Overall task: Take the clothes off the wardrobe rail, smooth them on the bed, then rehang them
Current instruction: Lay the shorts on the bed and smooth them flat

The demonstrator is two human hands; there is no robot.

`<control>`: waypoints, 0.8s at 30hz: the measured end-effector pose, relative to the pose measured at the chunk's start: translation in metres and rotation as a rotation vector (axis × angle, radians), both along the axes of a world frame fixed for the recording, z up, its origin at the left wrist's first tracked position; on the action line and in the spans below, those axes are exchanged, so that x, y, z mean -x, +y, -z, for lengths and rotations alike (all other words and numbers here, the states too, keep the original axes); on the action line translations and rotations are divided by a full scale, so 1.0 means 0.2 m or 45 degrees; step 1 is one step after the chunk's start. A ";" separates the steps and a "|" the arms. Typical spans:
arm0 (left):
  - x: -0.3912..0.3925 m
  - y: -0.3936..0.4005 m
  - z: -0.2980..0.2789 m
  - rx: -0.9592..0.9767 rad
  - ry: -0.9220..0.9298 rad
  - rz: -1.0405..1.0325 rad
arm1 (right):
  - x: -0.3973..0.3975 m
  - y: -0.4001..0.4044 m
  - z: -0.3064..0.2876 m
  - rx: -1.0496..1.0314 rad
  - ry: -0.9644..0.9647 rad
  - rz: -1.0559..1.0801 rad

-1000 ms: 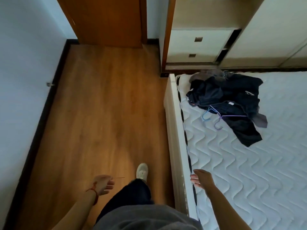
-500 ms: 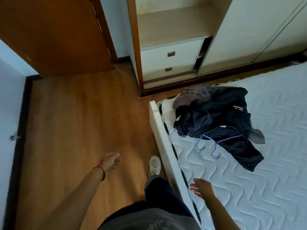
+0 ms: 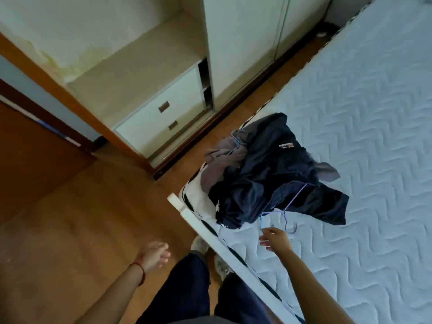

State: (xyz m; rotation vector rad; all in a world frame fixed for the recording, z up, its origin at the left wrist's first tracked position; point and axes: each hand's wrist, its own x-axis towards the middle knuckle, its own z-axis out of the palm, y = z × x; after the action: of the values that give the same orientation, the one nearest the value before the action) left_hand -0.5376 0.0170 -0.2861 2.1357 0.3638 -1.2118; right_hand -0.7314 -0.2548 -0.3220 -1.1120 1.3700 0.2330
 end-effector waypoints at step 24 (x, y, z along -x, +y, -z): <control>-0.31 -2.22 0.53 0.464 -0.598 2.060 | -0.37 0.10 0.56 -0.344 0.051 1.369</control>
State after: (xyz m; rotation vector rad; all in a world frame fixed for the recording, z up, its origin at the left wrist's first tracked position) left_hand -0.4757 -0.4271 -0.3923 2.0585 -1.9315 -1.1797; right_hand -0.6569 -0.2346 -0.4342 -0.0562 1.7237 -0.3402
